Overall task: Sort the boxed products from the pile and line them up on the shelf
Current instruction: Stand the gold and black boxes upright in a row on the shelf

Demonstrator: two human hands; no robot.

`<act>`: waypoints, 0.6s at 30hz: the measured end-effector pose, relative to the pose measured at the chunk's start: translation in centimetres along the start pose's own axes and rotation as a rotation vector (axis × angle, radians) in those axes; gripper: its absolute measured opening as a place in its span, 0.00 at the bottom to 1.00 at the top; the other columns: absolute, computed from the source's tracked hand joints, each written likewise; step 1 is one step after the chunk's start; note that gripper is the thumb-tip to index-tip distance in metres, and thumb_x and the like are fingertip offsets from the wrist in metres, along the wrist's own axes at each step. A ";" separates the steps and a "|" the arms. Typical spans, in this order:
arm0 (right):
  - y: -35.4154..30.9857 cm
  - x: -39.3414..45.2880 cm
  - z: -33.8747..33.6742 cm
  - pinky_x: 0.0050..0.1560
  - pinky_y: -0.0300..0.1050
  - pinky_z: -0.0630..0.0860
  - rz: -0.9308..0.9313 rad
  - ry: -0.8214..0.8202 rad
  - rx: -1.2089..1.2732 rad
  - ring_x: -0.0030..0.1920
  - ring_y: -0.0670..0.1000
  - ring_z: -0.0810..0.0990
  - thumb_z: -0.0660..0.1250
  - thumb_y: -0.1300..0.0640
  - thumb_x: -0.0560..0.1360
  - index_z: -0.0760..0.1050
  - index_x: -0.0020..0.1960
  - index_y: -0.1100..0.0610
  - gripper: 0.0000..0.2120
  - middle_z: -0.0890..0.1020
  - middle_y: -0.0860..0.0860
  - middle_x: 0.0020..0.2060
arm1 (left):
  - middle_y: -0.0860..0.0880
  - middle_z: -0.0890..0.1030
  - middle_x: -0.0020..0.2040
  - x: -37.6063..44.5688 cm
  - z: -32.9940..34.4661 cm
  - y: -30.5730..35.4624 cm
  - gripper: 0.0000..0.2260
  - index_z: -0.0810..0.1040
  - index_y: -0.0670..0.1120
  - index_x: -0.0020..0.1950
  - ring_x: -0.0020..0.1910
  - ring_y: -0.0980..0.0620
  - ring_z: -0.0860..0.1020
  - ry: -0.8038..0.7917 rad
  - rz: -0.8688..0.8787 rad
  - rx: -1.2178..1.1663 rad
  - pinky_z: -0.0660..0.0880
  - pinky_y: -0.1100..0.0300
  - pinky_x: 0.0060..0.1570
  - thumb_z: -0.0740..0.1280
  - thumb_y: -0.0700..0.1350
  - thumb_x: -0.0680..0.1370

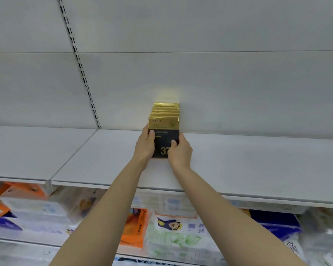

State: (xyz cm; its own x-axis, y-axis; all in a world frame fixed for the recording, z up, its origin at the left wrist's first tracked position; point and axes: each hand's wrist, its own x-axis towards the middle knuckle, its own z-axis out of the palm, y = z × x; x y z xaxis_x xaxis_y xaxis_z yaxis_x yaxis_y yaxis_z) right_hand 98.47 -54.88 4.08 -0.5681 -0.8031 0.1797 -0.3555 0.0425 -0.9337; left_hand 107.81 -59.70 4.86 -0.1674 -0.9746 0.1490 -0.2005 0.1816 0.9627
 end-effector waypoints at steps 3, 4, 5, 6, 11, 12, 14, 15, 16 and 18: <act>0.0 -0.4 -0.7 0.54 0.45 0.74 -0.034 -0.039 -0.013 0.57 0.55 0.78 0.58 0.61 0.81 0.71 0.66 0.56 0.14 0.80 0.53 0.57 | 0.49 0.76 0.65 0.2 -0.5 -0.3 0.17 0.65 0.54 0.73 0.61 0.51 0.76 -0.038 -0.017 0.033 0.75 0.61 0.49 0.50 0.50 0.85; 0.0 -0.5 -1.3 0.56 0.44 0.72 -0.050 -0.051 -0.027 0.60 0.55 0.77 0.59 0.60 0.81 0.70 0.67 0.57 0.15 0.79 0.53 0.60 | 0.48 0.74 0.69 0.1 -0.7 -0.3 0.18 0.62 0.54 0.75 0.65 0.49 0.74 -0.036 -0.031 0.055 0.75 0.57 0.55 0.51 0.52 0.85; 0.1 -0.6 -2.1 0.59 0.42 0.69 -0.066 -0.051 -0.059 0.64 0.55 0.74 0.59 0.59 0.82 0.69 0.70 0.58 0.17 0.77 0.54 0.64 | 0.47 0.69 0.73 -0.1 -0.8 -0.1 0.21 0.58 0.53 0.78 0.69 0.48 0.70 0.006 -0.031 0.111 0.73 0.53 0.63 0.52 0.53 0.85; 0.2 -0.6 -3.0 0.63 0.42 0.66 -0.096 -0.033 -0.109 0.68 0.54 0.71 0.59 0.57 0.82 0.66 0.73 0.58 0.20 0.73 0.53 0.68 | 0.46 0.64 0.77 -0.4 -0.8 0.1 0.24 0.55 0.51 0.79 0.74 0.46 0.65 0.080 0.004 0.213 0.67 0.49 0.70 0.54 0.54 0.84; 2.6 -0.7 -9.4 0.68 0.41 0.62 -0.357 0.074 -0.366 0.72 0.50 0.66 0.59 0.49 0.82 0.62 0.76 0.54 0.24 0.68 0.49 0.73 | 0.44 0.67 0.74 -3.7 0.8 3.2 0.23 0.66 0.44 0.75 0.73 0.43 0.64 0.310 0.567 0.693 0.61 0.49 0.71 0.63 0.48 0.82; 3.1 -0.9 -10.8 0.67 0.40 0.62 -0.391 0.100 -0.406 0.70 0.50 0.68 0.59 0.49 0.82 0.64 0.75 0.54 0.23 0.70 0.49 0.72 | 0.44 0.70 0.72 -4.3 1.6 3.8 0.21 0.69 0.43 0.73 0.70 0.43 0.67 0.282 0.650 0.728 0.64 0.50 0.69 0.64 0.48 0.81; 4.1 -1.4 -13.7 0.62 0.40 0.65 -0.472 0.194 -0.477 0.64 0.51 0.73 0.61 0.47 0.80 0.70 0.71 0.55 0.22 0.76 0.51 0.66 | 0.45 0.75 0.67 -5.6 3.8 4.7 0.20 0.73 0.44 0.70 0.66 0.44 0.71 0.202 0.734 0.785 0.68 0.51 0.65 0.67 0.48 0.79; 4.5 -1.7 -15.1 0.59 0.41 0.68 -0.517 0.248 -0.511 0.61 0.52 0.76 0.62 0.47 0.79 0.73 0.68 0.57 0.21 0.79 0.52 0.62 | 0.46 0.76 0.66 -6.4 5.1 5.2 0.19 0.74 0.44 0.68 0.64 0.45 0.73 0.167 0.758 0.810 0.70 0.51 0.63 0.67 0.48 0.79; 5.1 -2.0 -16.6 0.57 0.42 0.71 -0.559 0.297 -0.541 0.57 0.52 0.78 0.62 0.46 0.78 0.76 0.65 0.58 0.21 0.81 0.52 0.58 | 0.46 0.78 0.64 -7.2 6.5 5.6 0.18 0.75 0.45 0.67 0.62 0.45 0.74 0.141 0.787 0.834 0.72 0.51 0.61 0.67 0.49 0.79; 6.4 -2.8 -19.7 0.54 0.43 0.74 -0.622 0.364 -0.590 0.52 0.52 0.79 0.63 0.47 0.77 0.78 0.61 0.59 0.20 0.83 0.52 0.54 | 0.47 0.79 0.61 -8.7 9.5 6.3 0.16 0.77 0.45 0.65 0.59 0.46 0.76 0.091 0.859 0.859 0.74 0.51 0.59 0.68 0.49 0.78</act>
State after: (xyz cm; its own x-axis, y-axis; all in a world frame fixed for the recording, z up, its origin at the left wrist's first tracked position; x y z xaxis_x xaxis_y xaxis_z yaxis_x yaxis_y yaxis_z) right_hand 83.14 -40.63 3.70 -0.3107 -0.5512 0.7743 -0.9373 0.0423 -0.3460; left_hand 98.86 -48.88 7.50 -0.4985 -0.4941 0.7123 -0.6373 0.7659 0.0854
